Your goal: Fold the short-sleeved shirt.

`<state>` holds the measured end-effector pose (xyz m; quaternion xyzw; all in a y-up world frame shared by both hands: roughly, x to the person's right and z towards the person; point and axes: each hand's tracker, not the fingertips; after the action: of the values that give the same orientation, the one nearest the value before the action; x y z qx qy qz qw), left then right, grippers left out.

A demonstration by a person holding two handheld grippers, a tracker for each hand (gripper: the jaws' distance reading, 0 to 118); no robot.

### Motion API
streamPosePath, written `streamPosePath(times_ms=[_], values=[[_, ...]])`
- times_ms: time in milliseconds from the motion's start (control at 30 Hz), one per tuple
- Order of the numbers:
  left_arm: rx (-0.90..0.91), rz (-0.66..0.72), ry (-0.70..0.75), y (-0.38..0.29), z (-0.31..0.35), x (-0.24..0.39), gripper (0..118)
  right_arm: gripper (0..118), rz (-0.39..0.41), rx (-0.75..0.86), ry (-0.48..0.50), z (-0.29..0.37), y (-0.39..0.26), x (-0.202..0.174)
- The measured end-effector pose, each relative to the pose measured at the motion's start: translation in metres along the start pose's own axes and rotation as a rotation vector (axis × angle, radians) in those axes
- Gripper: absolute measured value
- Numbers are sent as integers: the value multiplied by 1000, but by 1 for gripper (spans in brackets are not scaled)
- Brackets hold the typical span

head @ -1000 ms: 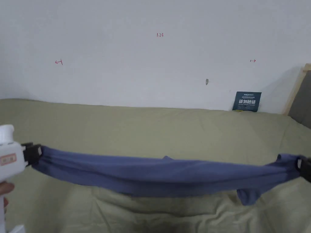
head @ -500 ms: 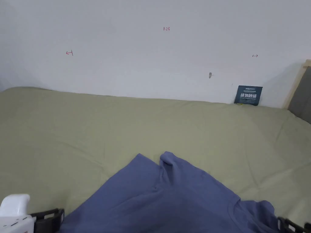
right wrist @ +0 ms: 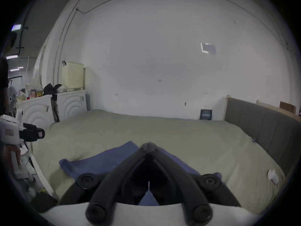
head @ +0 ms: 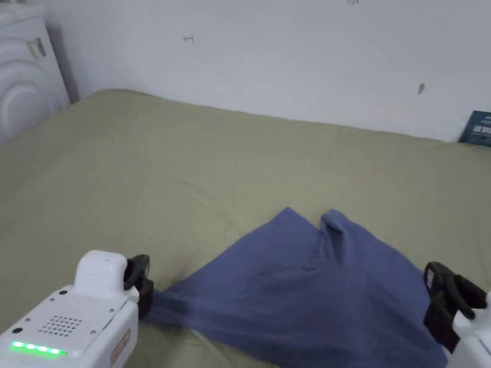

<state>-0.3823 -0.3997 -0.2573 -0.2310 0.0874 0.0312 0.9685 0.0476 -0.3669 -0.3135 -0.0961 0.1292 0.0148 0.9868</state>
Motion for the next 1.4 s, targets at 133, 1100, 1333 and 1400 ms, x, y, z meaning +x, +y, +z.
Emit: streamPosePath(times_ms=[133, 1100, 1333, 1400], values=[[-258, -32, 50, -25, -44, -49, 46, 1, -38, -58, -1, -14, -14, 6], [-387, -60, -28, -30, -110, -4, 5, 14, 50, -753, -53, -338, -98, 124], [-379, 3, -72, -22, -118, 0, 5, 5, 26, -603, -7, -262, -71, 96], [-340, 35, -74, -11, -115, 2, 5, 5, -51, -537, 3, -238, -45, 101]])
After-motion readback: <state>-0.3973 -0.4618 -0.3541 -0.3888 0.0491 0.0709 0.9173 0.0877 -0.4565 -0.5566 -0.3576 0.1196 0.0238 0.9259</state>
